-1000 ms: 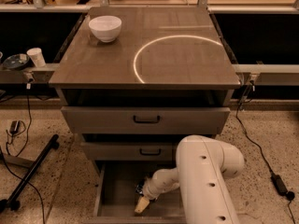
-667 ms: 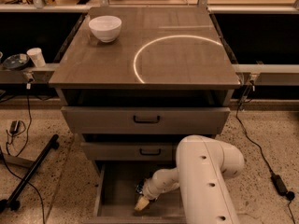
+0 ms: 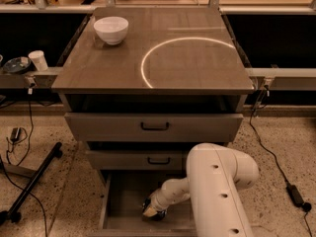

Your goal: Pick pepsi can from bottom drawer and place on counter

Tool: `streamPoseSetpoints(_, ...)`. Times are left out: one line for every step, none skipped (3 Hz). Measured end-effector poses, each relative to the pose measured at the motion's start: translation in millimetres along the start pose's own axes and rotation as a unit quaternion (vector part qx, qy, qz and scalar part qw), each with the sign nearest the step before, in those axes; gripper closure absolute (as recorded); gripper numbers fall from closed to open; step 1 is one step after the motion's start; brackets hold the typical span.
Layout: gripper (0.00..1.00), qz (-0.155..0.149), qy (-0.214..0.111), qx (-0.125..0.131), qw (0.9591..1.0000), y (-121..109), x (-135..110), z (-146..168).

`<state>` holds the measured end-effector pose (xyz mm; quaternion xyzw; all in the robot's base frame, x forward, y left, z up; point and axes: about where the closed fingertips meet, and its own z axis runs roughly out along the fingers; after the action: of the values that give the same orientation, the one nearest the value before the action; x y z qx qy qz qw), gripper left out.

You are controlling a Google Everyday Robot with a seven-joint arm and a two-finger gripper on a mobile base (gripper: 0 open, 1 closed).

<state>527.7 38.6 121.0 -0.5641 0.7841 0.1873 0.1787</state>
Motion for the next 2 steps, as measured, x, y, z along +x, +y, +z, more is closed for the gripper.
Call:
streamPoseSetpoints(0.95, 0.0, 0.0, 0.0, 1.0, 0.1, 0.0, 0.0)
streamPoseSetpoints(1.0, -0.001, -0.001, 0.001, 1.0, 0.5, -0.8, -1.6)
